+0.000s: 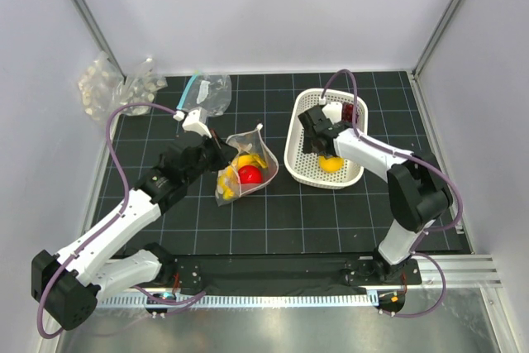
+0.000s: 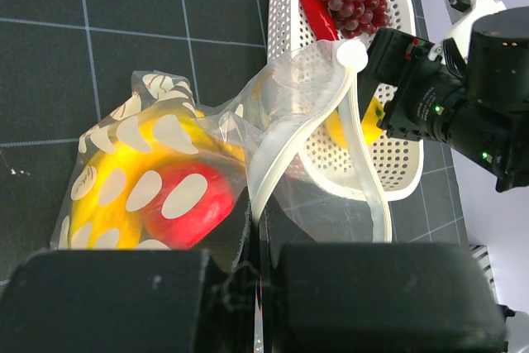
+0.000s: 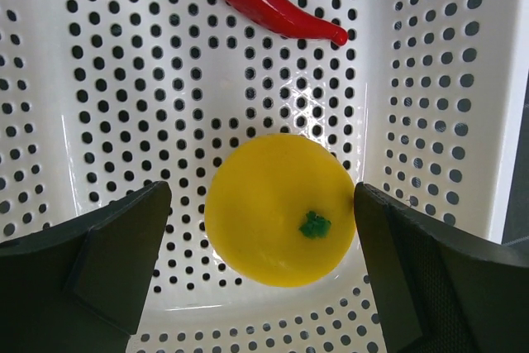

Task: Place the food in the zip-top bag and seal the zipper
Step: Pick up the fake fruit from the bin.

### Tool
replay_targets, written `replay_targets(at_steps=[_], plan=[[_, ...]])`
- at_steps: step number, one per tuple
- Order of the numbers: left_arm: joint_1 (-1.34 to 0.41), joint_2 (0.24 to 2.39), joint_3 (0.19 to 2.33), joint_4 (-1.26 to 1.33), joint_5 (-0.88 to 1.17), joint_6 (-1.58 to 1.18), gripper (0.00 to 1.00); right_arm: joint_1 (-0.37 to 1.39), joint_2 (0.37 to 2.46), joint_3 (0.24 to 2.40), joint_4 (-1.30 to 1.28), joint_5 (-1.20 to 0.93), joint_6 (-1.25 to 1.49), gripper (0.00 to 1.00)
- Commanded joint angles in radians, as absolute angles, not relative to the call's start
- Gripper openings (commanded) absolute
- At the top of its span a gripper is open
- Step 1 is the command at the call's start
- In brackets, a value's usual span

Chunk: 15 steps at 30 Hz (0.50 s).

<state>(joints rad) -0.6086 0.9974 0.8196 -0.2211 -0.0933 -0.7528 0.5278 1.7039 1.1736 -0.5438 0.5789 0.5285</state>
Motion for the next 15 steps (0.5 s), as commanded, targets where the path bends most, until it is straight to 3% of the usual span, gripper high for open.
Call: replay_targets(at_steps=[1, 15], plan=[[-0.612, 0.988, 0.836, -0.193, -0.090, -0.755, 0.02, 0.519, 1.724, 1.227, -0.609, 0.635, 0.617, 0.99], [-0.612, 0.994, 0.838, -0.193, -0.092, -0.753, 0.02, 0.517, 1.621, 1.088, -0.512, 0.514, 0.698, 0.93]])
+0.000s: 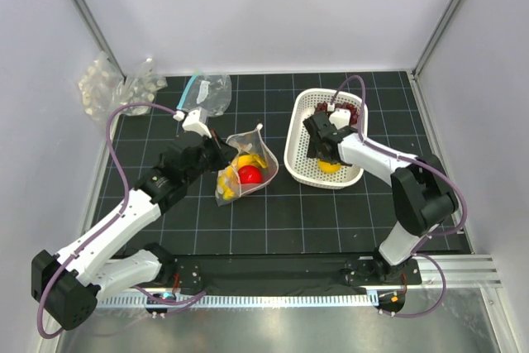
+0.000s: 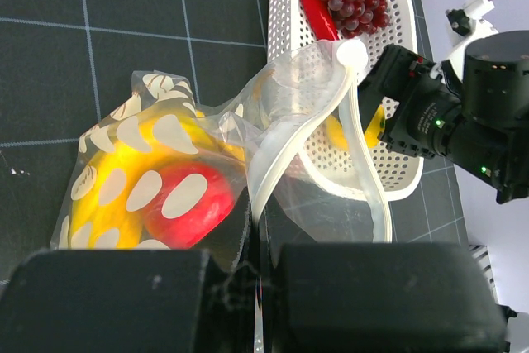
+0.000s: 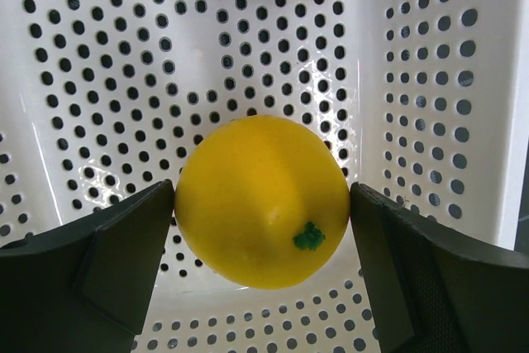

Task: Place the food in the zip-top bag and seal the zipper
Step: Pick up the fake fruit from the bin.

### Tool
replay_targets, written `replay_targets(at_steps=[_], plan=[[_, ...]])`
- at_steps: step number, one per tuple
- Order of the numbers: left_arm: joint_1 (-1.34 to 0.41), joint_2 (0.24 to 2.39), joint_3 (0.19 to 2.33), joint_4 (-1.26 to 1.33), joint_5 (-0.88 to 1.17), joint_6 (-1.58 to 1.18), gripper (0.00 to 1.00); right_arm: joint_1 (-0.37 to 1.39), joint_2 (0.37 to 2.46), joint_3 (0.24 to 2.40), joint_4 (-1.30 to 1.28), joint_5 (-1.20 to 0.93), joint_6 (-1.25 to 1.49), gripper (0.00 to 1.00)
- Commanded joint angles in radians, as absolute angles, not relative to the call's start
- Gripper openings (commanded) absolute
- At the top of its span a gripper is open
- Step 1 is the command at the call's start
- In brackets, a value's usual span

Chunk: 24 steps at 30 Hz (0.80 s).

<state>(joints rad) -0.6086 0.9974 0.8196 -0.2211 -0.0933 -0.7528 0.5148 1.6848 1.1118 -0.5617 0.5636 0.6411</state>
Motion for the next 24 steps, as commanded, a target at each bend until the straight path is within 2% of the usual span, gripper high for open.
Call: replay_targets(at_steps=[1, 5, 6, 8, 12, 17, 22, 24], plan=[[-0.611, 0.996, 0.838, -0.193, -0.092, -0.752, 0.02, 0.517, 1.618, 1.083, -0.509, 0.511, 0.695, 0.93], [-0.611, 0.993, 0.838, -0.192, -0.091, -0.752, 0.02, 0.518, 1.617, 1.088, -0.512, 0.511, 0.695, 0.89], [-0.612, 0.992, 0.838, -0.193, -0.091, -0.752, 0.02, 0.517, 1.608, 1.086, -0.508, 0.506, 0.693, 0.81], [-0.611, 0.989, 0.838, -0.193, -0.092, -0.753, 0.02, 0.517, 1.579, 1.072, -0.486, 0.502, 0.673, 0.74], [-0.612, 0.989, 0.838, -0.193, -0.087, -0.753, 0.02, 0.518, 1.401, 0.984, -0.356, 0.465, 0.612, 0.65], [-0.612, 1.006, 0.842, -0.192, -0.072, -0.755, 0.01, 0.518, 1.206, 0.832, -0.177, 0.387, 0.522, 0.60], [-0.612, 1.022, 0.848, -0.190, -0.060, -0.755, 0.01, 0.518, 1.120, 0.756, -0.068, 0.246, 0.477, 0.56], [-0.614, 1.029, 0.848, -0.190, -0.055, -0.759, 0.01, 0.519, 1.094, 0.743, -0.005, 0.097, 0.453, 0.49]])
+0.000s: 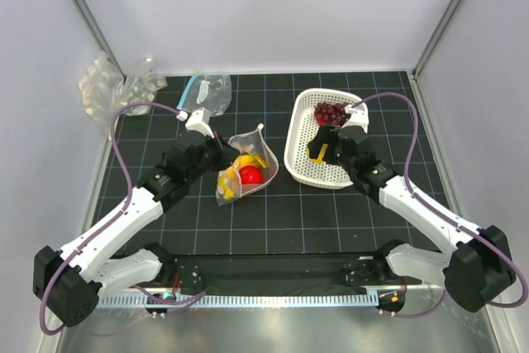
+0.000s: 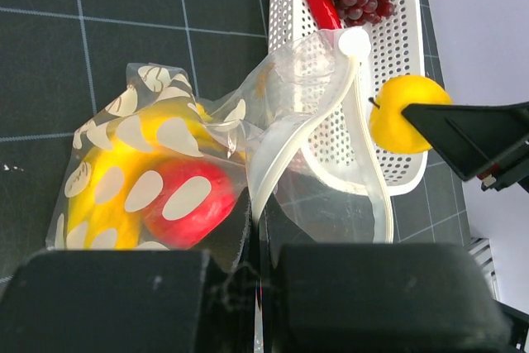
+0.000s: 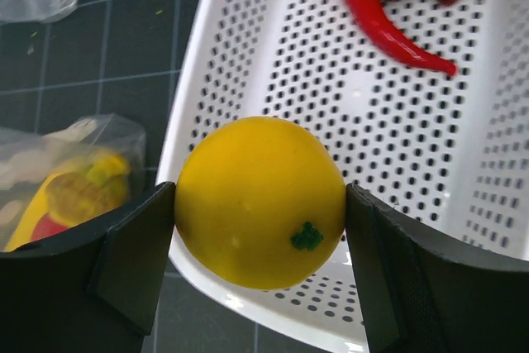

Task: Place the food in the zip-top bag and seal the zipper
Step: Pick up the fake fruit from the bin, then place the fake fruit in the zipper food storage bag.

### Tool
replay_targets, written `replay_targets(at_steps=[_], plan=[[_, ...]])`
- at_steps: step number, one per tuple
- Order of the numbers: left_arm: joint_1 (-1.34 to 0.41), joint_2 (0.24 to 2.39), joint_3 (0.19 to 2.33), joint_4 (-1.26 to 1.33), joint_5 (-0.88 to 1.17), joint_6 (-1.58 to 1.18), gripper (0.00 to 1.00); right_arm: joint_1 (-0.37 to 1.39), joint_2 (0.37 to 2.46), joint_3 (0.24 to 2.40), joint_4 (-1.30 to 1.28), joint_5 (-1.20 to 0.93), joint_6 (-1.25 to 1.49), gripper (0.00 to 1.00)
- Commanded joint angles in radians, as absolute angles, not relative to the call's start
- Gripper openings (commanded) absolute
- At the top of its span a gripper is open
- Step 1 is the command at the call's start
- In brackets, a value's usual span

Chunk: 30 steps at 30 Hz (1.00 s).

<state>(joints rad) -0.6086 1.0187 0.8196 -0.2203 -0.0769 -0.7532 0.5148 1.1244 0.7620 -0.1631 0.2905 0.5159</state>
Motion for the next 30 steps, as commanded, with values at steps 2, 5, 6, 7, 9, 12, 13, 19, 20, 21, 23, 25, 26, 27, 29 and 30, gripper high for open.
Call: replay_targets(at_steps=[2, 5, 6, 7, 9, 12, 13, 19, 20, 21, 23, 25, 26, 27, 29, 30], plan=[[-0.614, 1.038, 0.850, -0.189, -0.049, -0.761, 0.01, 0.520, 1.072, 0.726, 0.055, 0.043, 0.446, 0.48], [-0.617, 1.058, 0.859, -0.187, -0.035, -0.761, 0.01, 0.529, 1.031, 0.690, 0.125, 0.014, 0.439, 0.46], [-0.621, 1.065, 0.862, -0.189, -0.032, -0.762, 0.01, 0.532, 1.002, 0.681, 0.141, -0.039, 0.436, 0.44], [-0.623, 1.068, 0.864, -0.187, -0.026, -0.761, 0.01, 0.541, 0.985, 0.664, 0.173, -0.054, 0.430, 0.43], [-0.627, 1.081, 0.867, -0.187, -0.028, -0.759, 0.00, 0.551, 0.950, 0.647, 0.211, -0.101, 0.420, 0.40], [-0.637, 1.097, 0.874, -0.187, -0.025, -0.758, 0.00, 0.595, 0.925, 0.630, 0.256, -0.135, 0.396, 0.39], [-0.638, 1.098, 0.874, -0.187, -0.025, -0.756, 0.00, 0.610, 0.922, 0.629, 0.268, -0.140, 0.385, 0.38], [-0.652, 1.104, 0.884, -0.189, -0.020, -0.750, 0.00, 0.816, 0.914, 0.637, 0.285, -0.066, 0.221, 0.38], [-0.653, 1.104, 0.884, -0.189, -0.020, -0.750, 0.00, 0.831, 0.917, 0.637, 0.287, -0.064, 0.212, 0.37], [-0.655, 1.106, 0.884, -0.189, -0.021, -0.750, 0.01, 0.854, 0.922, 0.640, 0.290, -0.067, 0.195, 0.38], [-0.658, 1.108, 0.887, -0.189, -0.020, -0.747, 0.00, 0.871, 0.930, 0.640, 0.305, -0.074, 0.186, 0.37], [-0.660, 1.108, 0.887, -0.189, -0.017, -0.744, 0.00, 0.891, 0.934, 0.640, 0.310, -0.068, 0.178, 0.37], [-0.663, 1.106, 0.887, -0.189, -0.015, -0.744, 0.00, 0.896, 0.945, 0.643, 0.310, -0.051, 0.178, 0.37], [-0.661, 1.104, 0.888, -0.190, -0.015, -0.742, 0.01, 0.899, 0.951, 0.647, 0.307, -0.043, 0.176, 0.37], [-0.663, 1.100, 0.888, -0.189, -0.006, -0.738, 0.00, 0.911, 0.975, 0.653, 0.310, -0.005, 0.184, 0.37], [-0.663, 1.098, 0.888, -0.187, -0.005, -0.738, 0.00, 0.916, 0.986, 0.657, 0.314, 0.023, 0.190, 0.36]])
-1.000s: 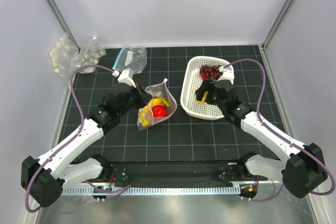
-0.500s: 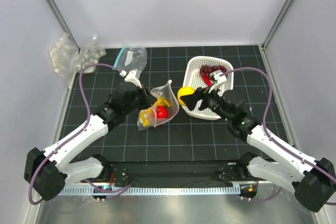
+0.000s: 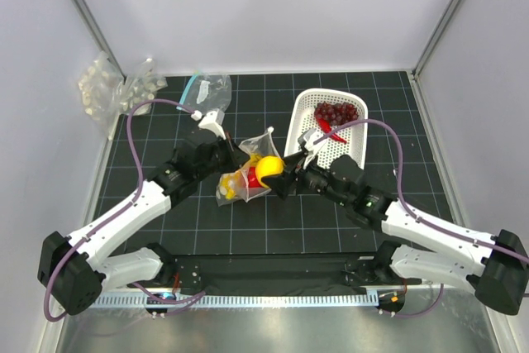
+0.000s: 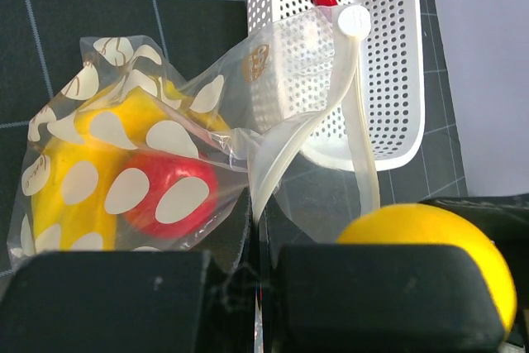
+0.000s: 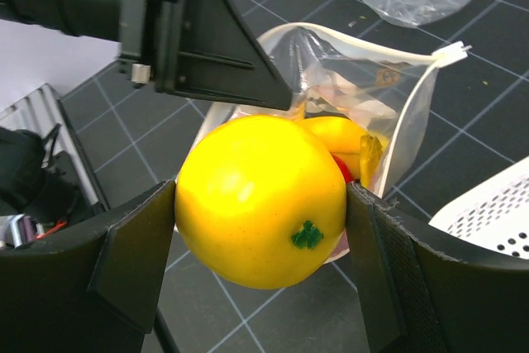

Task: Place the food in the zip-top bag and seal the zipper
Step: Place the fake fruit in the zipper food storage bag.

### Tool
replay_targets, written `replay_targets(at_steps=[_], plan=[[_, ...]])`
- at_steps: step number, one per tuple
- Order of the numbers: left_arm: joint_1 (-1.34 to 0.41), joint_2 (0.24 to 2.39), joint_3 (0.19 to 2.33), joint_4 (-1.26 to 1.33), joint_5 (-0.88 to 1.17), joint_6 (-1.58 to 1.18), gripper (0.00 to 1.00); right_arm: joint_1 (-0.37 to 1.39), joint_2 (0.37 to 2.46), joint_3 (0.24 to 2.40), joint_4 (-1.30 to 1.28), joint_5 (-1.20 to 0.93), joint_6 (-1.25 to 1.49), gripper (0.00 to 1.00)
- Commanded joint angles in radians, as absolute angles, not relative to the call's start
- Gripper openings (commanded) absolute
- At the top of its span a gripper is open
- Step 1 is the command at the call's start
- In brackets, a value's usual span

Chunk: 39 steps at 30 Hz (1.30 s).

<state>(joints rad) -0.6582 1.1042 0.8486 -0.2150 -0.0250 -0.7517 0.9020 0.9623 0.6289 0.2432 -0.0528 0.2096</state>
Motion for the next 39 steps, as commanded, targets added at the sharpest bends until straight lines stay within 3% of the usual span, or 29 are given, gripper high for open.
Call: replay_targets(at_steps=[1, 7, 8, 10, 11, 19, 27, 32, 39], plan=[[-0.661, 1.091, 0.888, -0.187, -0.005, -0.735, 0.00, 0.925, 0.997, 0.657, 0.336, 0.059, 0.211, 0.35], [-0.663, 1.071, 0.881, -0.181, -0.005, -0.732, 0.01, 0.946, 1.104, 0.647, 0.442, 0.184, 0.265, 0.35], [-0.661, 1.071, 0.881, -0.181, -0.003, -0.732, 0.01, 0.960, 1.117, 0.649, 0.445, 0.192, 0.262, 0.39], [-0.663, 1.072, 0.881, -0.181, -0.003, -0.732, 0.01, 0.982, 1.146, 0.661, 0.451, 0.218, 0.246, 0.59], [-0.663, 1.072, 0.882, -0.179, -0.003, -0.730, 0.01, 0.995, 1.152, 0.666, 0.449, 0.233, 0.220, 0.99], [-0.661, 1.034, 0.876, -0.198, -0.043, -0.726, 0.01, 1.039, 1.063, 0.627, 0.460, 0.311, 0.143, 1.00], [-0.661, 0.979, 0.850, -0.209, -0.144, -0.744, 0.02, 1.040, 0.927, 0.594, 0.414, 0.533, 0.130, 0.99], [-0.663, 0.974, 0.845, -0.209, -0.161, -0.747, 0.03, 1.003, 0.948, 0.636, 0.324, 0.699, 0.141, 0.99], [-0.661, 0.977, 0.845, -0.209, -0.152, -0.747, 0.03, 0.826, 0.956, 0.666, 0.189, 0.598, 0.267, 0.97]])
